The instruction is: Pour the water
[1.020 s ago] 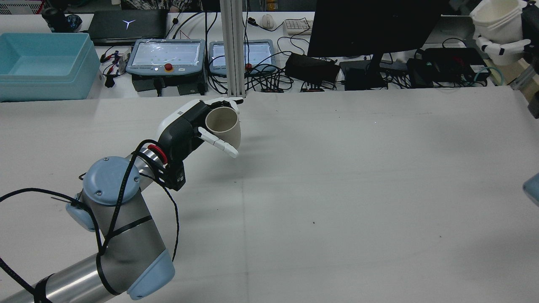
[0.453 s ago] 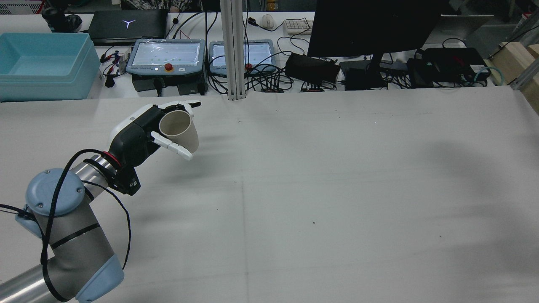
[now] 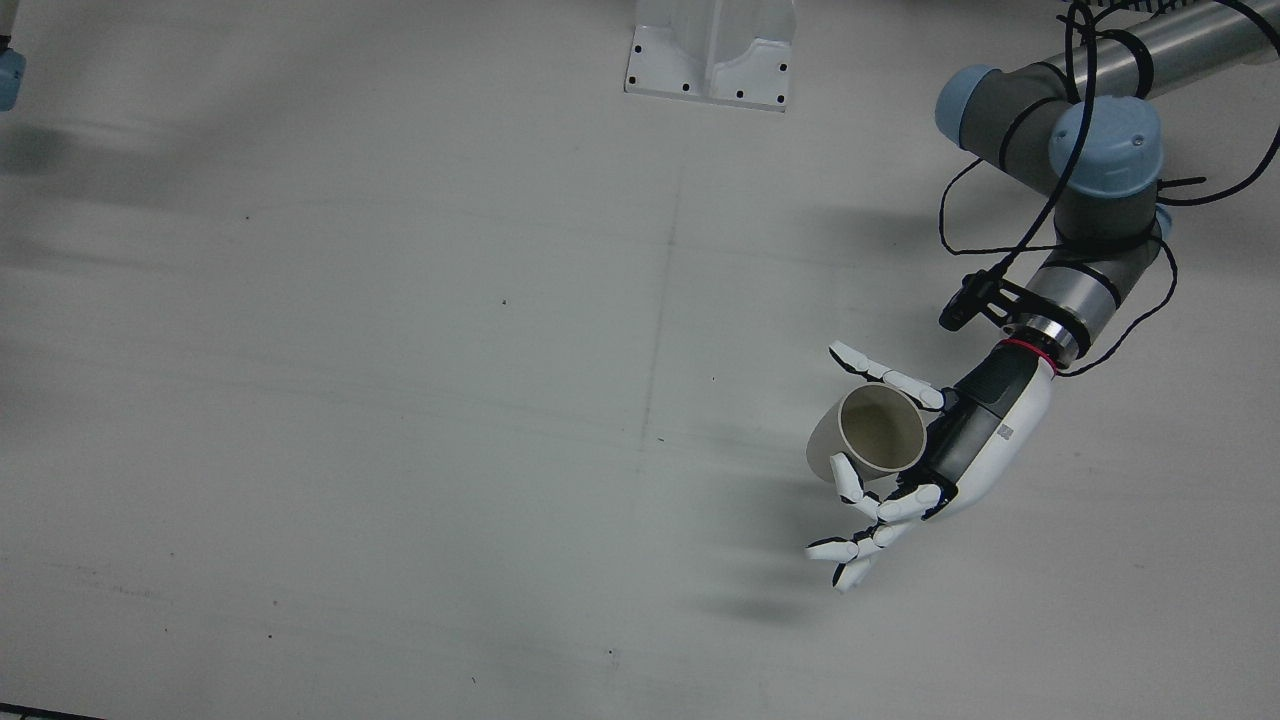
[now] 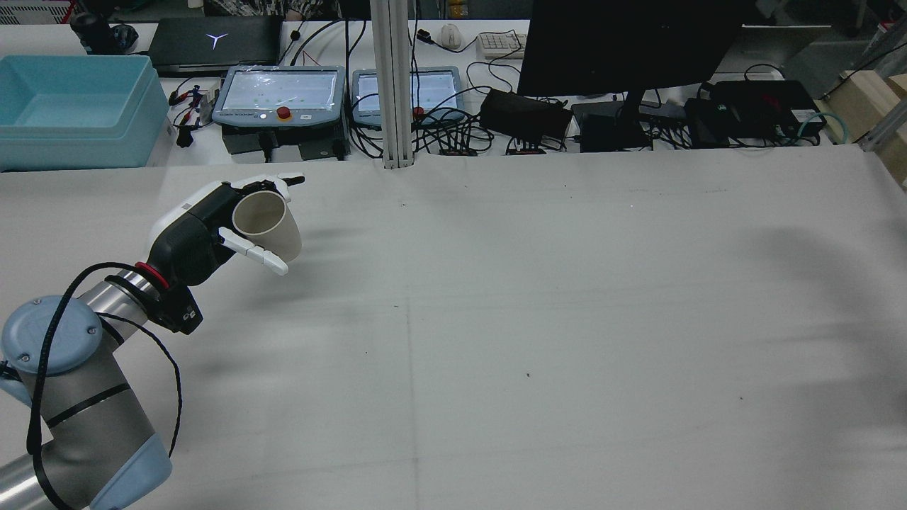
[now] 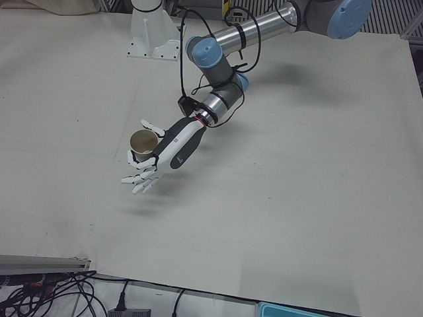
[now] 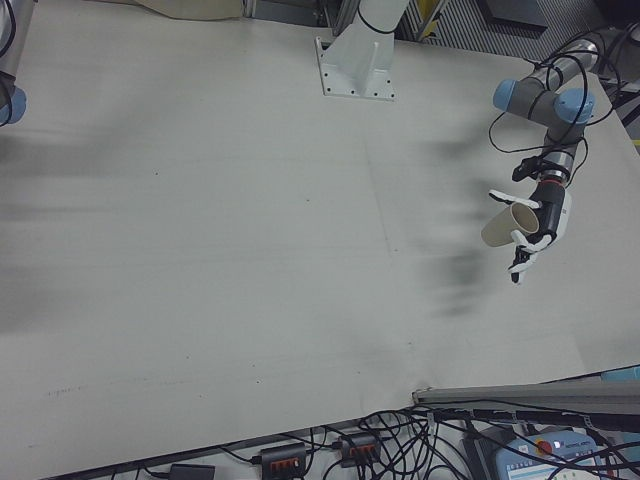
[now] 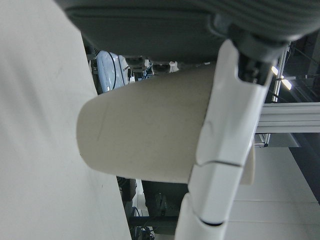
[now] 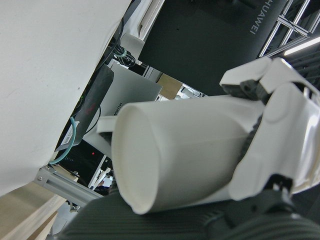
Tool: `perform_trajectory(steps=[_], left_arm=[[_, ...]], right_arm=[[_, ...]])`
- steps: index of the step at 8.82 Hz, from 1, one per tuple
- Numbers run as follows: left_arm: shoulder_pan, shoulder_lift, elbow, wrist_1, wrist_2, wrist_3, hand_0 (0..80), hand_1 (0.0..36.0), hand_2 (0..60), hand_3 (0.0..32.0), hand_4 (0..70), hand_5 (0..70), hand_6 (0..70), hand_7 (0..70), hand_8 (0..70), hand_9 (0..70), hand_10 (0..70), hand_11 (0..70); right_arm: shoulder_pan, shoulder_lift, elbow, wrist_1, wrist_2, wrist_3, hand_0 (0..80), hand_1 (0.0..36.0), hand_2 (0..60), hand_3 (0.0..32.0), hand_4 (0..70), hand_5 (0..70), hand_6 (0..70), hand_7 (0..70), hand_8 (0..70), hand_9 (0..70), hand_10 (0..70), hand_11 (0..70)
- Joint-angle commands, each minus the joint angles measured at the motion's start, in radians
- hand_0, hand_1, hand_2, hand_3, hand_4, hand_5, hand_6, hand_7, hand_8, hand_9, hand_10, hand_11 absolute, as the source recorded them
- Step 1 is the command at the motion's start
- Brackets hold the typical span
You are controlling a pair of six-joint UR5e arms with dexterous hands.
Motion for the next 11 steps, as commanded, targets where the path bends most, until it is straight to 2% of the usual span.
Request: perform_trajectory(steps=[1, 2, 3, 4, 5, 7, 8, 10, 11], left_arm=[[-0.008, 0.04, 0.003, -0.03, 0.0, 0.003, 80.0, 21.7, 0.0, 0.0, 37.0, 70.0, 10.7, 21.3, 5.8, 5.9, 1.1, 4.0], [-0.008, 0.077, 0.01, -0.065, 0.0, 0.008, 80.0, 20.5, 0.0, 0.0, 36.2, 70.0, 10.7, 21.4, 5.7, 5.9, 1.3, 4.3], [-0.01, 0.115, 0.028, -0.102, 0.0, 0.015, 80.0, 19.6, 0.0, 0.0, 36.7, 70.0, 10.8, 21.6, 5.6, 5.9, 1.6, 4.5], [-0.011, 0.162, 0.079, -0.183, 0.0, 0.017, 80.0, 19.3, 0.0, 0.0, 36.8, 70.0, 10.8, 21.7, 5.6, 6.0, 1.5, 4.3], [-0.028, 0.198, 0.125, -0.238, -0.002, 0.017, 80.0, 19.0, 0.0, 0.0, 36.3, 70.0, 10.6, 21.5, 5.7, 6.1, 1.4, 4.2], [-0.1, 0.215, 0.237, -0.33, 0.0, 0.02, 79.7, 17.6, 0.0, 0.0, 36.2, 70.0, 10.4, 21.3, 5.5, 5.9, 1.4, 4.1], [-0.137, 0.215, 0.289, -0.375, 0.0, 0.031, 77.0, 16.9, 0.0, 0.0, 36.5, 70.0, 10.4, 21.1, 5.6, 5.7, 1.0, 3.3], [-0.157, 0.239, 0.334, -0.406, 0.002, 0.038, 73.8, 15.8, 0.0, 0.0, 37.7, 70.0, 10.7, 21.5, 5.9, 5.8, 1.0, 3.3], [-0.159, 0.243, 0.363, -0.438, 0.002, 0.06, 74.7, 15.7, 0.0, 0.0, 36.8, 70.0, 10.5, 22.0, 6.0, 5.6, 0.8, 2.9]], right_arm=[[-0.104, 0.039, -0.017, -0.005, 0.057, -0.031, 49.2, 14.9, 34.4, 0.0, 32.2, 43.9, 47.8, 50.2, 37.1, 49.0, 59.5, 70.0], [-0.123, 0.044, -0.017, -0.003, 0.056, -0.031, 50.9, 12.7, 6.0, 0.0, 25.8, 27.1, 28.1, 29.9, 16.6, 22.4, 29.5, 43.2], [-0.123, 0.045, -0.009, 0.0, 0.051, 0.0, 45.5, 1.0, 0.0, 0.0, 12.2, 4.8, 5.1, 3.9, 0.4, 0.0, 3.8, 5.9], [-0.123, 0.047, -0.006, -0.002, 0.054, 0.103, 40.6, 0.0, 0.0, 18.0, 0.0, 0.0, 0.0, 0.0, 0.0, 0.0, 0.0, 0.0], [-0.125, 0.054, -0.003, -0.003, 0.054, 0.161, 38.5, 0.0, 0.0, 32.0, 0.0, 0.0, 0.0, 0.0, 0.0, 0.0, 0.0, 0.0], [-0.099, 0.048, 0.052, -0.008, 0.045, 0.194, 38.4, 0.0, 0.0, 32.0, 0.0, 0.0, 0.0, 0.0, 0.0, 0.0, 0.0, 0.0], [-0.08, 0.039, 0.072, -0.014, 0.045, 0.194, 38.7, 0.8, 0.0, 32.0, 0.0, 0.0, 0.0, 0.0, 0.0, 0.0, 0.0, 0.0], [-0.076, 0.039, 0.091, -0.014, 0.047, 0.196, 40.0, 2.2, 0.0, 32.0, 0.0, 0.3, 0.0, 0.0, 0.0, 0.0, 0.0, 0.0], [-0.073, 0.038, 0.113, -0.032, 0.047, 0.196, 40.5, 2.8, 0.0, 32.0, 0.0, 1.2, 0.0, 0.0, 0.0, 0.0, 0.0, 0.0]])
